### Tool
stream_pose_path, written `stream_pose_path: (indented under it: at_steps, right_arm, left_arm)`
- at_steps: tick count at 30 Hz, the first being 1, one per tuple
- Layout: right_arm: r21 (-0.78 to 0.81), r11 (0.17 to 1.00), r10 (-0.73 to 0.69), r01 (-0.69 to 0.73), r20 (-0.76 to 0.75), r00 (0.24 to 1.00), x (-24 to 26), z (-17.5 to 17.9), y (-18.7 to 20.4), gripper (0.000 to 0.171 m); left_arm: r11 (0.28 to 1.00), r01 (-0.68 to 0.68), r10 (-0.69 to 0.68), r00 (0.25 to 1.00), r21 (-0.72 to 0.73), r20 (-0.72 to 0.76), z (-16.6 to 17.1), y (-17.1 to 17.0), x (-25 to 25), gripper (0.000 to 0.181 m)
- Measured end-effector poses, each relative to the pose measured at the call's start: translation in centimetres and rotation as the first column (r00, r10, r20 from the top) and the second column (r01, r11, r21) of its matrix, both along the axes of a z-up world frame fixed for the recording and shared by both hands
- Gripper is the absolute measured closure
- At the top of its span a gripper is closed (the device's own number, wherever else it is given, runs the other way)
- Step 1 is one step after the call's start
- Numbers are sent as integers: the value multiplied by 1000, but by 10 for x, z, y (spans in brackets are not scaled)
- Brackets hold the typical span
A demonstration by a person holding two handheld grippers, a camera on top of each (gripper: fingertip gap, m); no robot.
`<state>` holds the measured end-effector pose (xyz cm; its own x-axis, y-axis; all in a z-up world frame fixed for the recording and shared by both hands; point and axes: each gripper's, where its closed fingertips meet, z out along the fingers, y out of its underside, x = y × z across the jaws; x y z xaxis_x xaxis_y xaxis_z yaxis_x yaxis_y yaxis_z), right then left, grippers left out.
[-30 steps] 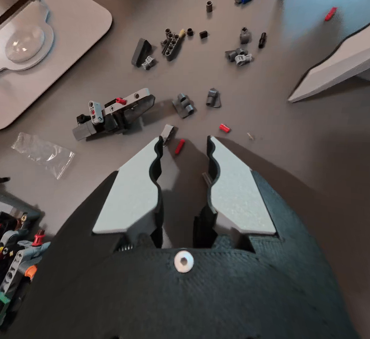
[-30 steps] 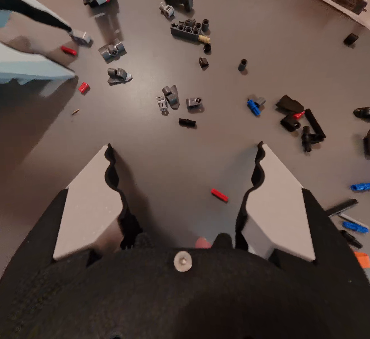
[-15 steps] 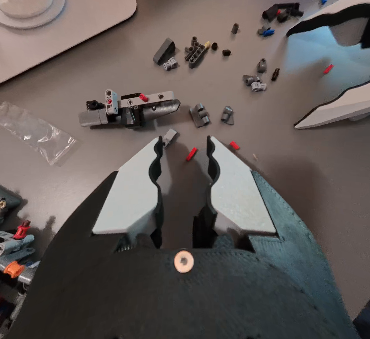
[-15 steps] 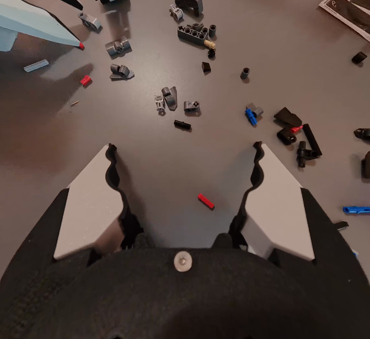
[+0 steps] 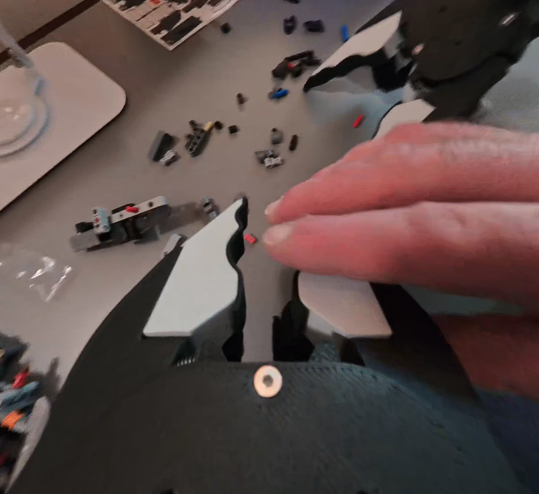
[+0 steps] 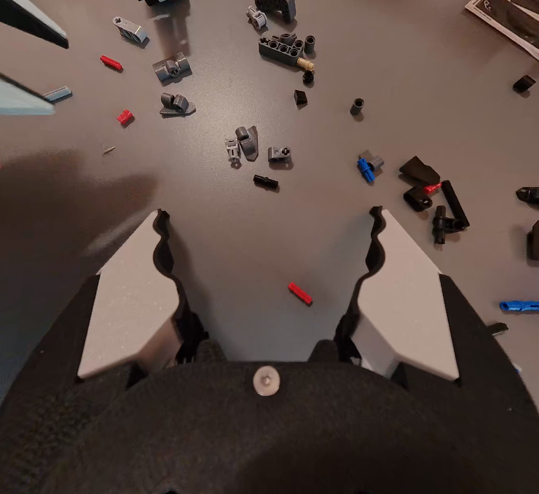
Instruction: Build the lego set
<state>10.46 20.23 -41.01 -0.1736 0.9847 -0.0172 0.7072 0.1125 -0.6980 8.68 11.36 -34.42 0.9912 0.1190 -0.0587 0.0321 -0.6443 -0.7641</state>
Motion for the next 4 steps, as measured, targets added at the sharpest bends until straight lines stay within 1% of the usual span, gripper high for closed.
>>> stream_pose_path:
  at_steps: [1,2,3,4]
  right_arm:
    - [0,1000,0,0,0,1000,0,0,0,36]
    - [0,1000,0,0,0,1000,0,0,0,37]
    - [0,1000,0,0,0,1000,0,0,0,37]
    - [0,1000,0,0,0,1000,0,0,0,37]
  left_arm:
    - [999,-19,19,999,-26,-27,-4,-2,-5,155]
    - [1000,-17,18,1000,-9,11,-3,-3,-4,149]
    - [1000,-10,10,997,3,70,-1,-4,-2,137]
    - [1000,-7,9,996,-17,91,-4,-8,-4,124]
